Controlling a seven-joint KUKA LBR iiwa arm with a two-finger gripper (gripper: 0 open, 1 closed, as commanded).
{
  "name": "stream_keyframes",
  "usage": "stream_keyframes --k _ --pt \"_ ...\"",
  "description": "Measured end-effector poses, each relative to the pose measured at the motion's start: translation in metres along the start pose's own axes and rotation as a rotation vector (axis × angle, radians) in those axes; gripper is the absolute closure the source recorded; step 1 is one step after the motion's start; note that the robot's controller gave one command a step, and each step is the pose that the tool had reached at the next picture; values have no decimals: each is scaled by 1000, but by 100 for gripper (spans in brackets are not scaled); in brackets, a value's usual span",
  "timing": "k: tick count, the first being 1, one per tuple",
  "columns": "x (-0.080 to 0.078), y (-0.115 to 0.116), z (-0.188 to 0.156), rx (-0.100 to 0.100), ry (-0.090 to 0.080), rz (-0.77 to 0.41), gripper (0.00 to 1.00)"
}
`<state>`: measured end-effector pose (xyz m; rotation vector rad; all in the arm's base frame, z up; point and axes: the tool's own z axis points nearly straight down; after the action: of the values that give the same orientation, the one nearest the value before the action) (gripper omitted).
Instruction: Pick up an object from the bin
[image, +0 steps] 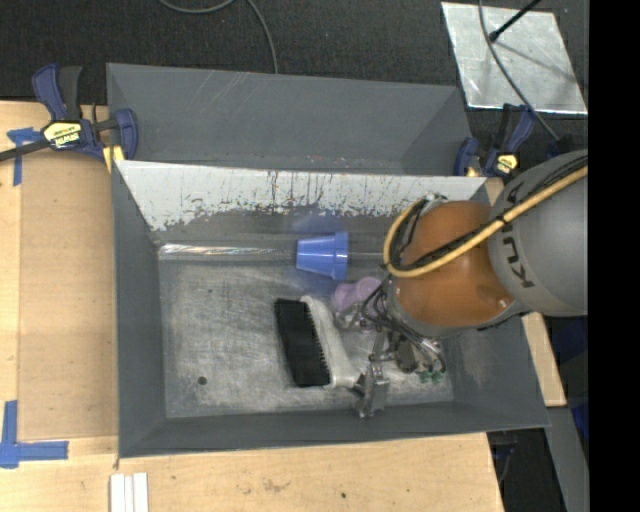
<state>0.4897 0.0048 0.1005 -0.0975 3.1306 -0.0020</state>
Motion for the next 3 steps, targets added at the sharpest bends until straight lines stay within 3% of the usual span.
stream_keyframes --k 1,2,3 --pt "2 -2 -10 -2 4 -212 100" --pt "3 -4 -18 -2 5 -238 0" --pt "3 -4 -18 -2 5 -238 0"
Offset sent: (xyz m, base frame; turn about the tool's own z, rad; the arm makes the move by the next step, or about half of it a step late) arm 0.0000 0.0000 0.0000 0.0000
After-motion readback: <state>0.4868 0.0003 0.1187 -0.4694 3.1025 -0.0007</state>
